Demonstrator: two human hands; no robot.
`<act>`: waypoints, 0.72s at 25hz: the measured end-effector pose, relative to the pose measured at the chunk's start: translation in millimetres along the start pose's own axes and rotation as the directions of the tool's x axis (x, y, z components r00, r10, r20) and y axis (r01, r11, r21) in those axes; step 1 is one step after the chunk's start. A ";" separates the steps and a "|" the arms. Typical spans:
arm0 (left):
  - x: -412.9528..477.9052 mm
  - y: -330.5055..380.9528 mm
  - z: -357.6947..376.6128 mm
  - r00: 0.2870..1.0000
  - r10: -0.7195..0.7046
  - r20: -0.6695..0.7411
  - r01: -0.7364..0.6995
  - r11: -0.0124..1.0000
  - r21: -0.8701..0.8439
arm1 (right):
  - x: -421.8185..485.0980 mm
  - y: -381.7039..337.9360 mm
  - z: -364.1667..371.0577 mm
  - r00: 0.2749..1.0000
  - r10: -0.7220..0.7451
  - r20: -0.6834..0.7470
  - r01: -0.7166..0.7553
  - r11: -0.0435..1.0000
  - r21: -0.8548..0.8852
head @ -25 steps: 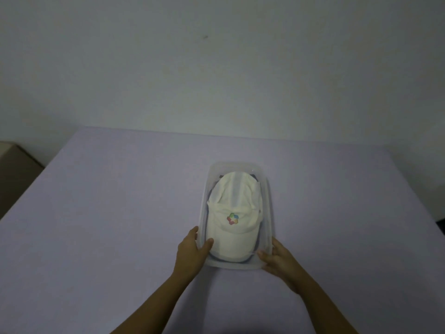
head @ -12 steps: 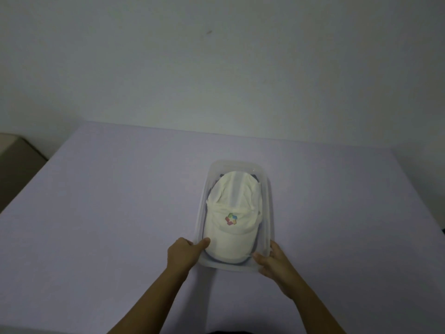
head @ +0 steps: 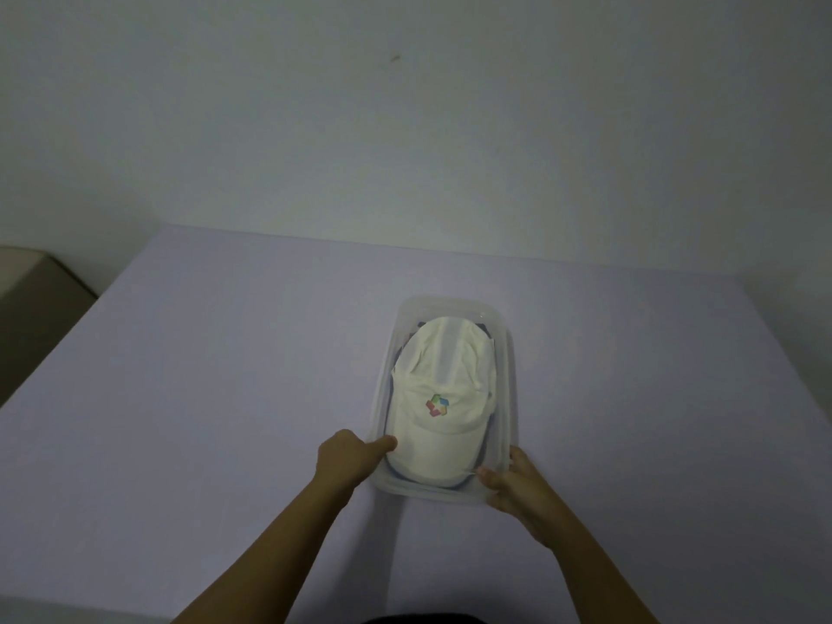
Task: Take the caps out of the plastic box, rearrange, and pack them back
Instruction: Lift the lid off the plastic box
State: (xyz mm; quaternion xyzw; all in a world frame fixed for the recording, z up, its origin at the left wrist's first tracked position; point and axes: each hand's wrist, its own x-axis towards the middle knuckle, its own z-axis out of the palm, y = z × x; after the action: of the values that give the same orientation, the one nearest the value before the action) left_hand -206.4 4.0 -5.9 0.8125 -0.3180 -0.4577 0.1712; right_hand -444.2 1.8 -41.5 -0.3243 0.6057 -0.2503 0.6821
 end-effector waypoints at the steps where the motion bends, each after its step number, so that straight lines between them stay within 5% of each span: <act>1: 0.1 1.6 -1.8 1.000 0.011 0.015 -0.011 1.000 0.016 | -0.2 -1.4 -0.6 1.000 0.003 0.010 -0.003 1.000 0.009; 6: -9.0 5.3 -7.4 0.997 0.048 0.062 -0.054 0.994 0.099 | -6.4 -1.8 -6.6 0.997 0.001 0.077 -0.006 0.998 0.063; 9: -18.0 0.6 -3.1 0.994 0.097 0.055 -0.084 0.977 -0.194 | -11.7 2.2 -9.3 0.994 -0.031 0.106 0.020 0.994 0.109; 12: -27.6 0.4 0.7 0.964 0.154 0.217 0.051 0.691 -0.721 | -14.5 4.5 -10.1 0.996 -0.038 0.076 0.026 0.989 0.145; 14: -23.8 -0.7 -4.5 0.968 0.176 0.177 0.047 0.569 -0.821 | -14.9 8.7 -9.1 0.999 -0.038 0.030 0.035 0.992 0.122; 18: 1.8 -8.5 -60.8 0.978 0.205 0.031 -0.068 0.459 -0.886 | -16.9 16.0 1.6 0.984 -0.176 -0.038 0.156 0.941 -0.300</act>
State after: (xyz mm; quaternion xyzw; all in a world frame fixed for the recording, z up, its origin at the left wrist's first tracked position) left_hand -150.8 8.3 19.9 0.5479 -0.1123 -0.5935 0.5788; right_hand -445.9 25.1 -42.1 -0.4642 0.6285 -0.2240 0.5825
